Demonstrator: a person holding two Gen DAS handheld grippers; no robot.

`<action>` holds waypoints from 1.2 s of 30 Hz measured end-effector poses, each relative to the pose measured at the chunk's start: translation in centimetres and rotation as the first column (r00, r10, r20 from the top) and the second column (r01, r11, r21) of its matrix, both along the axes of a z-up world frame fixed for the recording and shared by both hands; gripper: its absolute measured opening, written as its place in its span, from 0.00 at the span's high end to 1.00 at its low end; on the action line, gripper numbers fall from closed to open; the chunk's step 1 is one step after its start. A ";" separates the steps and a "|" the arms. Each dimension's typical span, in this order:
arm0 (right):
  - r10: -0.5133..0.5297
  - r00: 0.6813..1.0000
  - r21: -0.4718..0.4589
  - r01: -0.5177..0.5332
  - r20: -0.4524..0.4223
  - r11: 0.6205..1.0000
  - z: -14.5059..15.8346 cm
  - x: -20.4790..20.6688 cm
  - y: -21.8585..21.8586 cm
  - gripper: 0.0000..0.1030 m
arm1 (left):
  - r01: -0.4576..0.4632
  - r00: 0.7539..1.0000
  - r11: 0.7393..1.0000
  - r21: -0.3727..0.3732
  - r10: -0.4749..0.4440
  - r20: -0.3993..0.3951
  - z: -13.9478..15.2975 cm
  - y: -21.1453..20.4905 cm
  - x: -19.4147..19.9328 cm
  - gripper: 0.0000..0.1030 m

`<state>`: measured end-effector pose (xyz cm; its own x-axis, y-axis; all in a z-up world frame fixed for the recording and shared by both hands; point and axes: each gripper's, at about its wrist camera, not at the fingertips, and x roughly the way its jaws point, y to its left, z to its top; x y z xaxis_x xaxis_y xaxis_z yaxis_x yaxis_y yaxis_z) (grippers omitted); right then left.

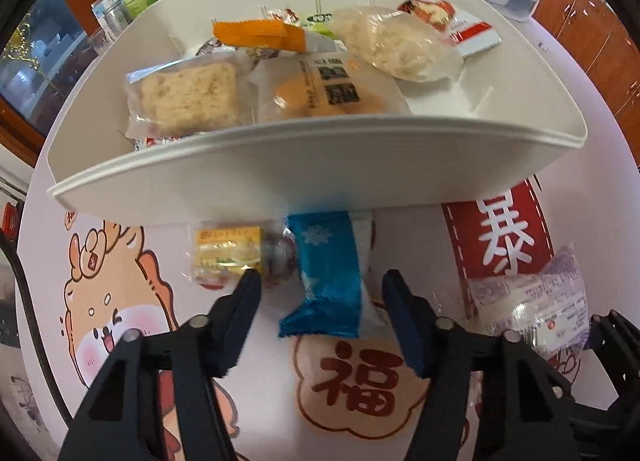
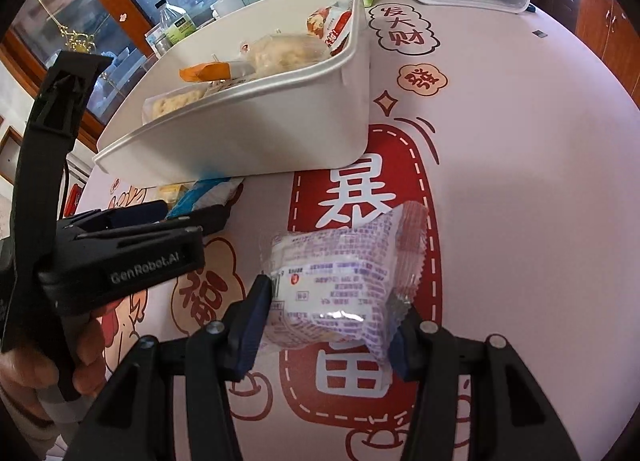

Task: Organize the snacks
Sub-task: 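Grasp the blue-wrapped cake with the left tool while the right tool grasps a white bread bag, then carry both snacks over the tray and release them inside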

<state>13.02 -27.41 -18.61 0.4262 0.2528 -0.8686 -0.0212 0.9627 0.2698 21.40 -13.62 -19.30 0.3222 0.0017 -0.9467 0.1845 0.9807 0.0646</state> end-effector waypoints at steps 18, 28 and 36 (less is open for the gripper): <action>0.005 1.000 -0.008 -0.005 -0.003 1.000 0.2 -0.2 0.8 0.51 | 0.056 0.998 0.988 -0.145 -0.056 -0.001 -0.1 -0.8 -0.2 0.78; 0.012 0.999 0.003 -0.012 0.039 1.000 3.4 -1.9 2.3 0.51 | 0.102 0.992 0.977 -0.186 -0.086 0.088 6.0 6.4 -5.4 0.79; 0.053 0.982 0.015 -0.057 0.180 0.998 10.5 -2.1 4.6 0.52 | 0.120 0.956 0.976 -0.179 -0.066 0.285 15.4 11.3 -5.6 0.79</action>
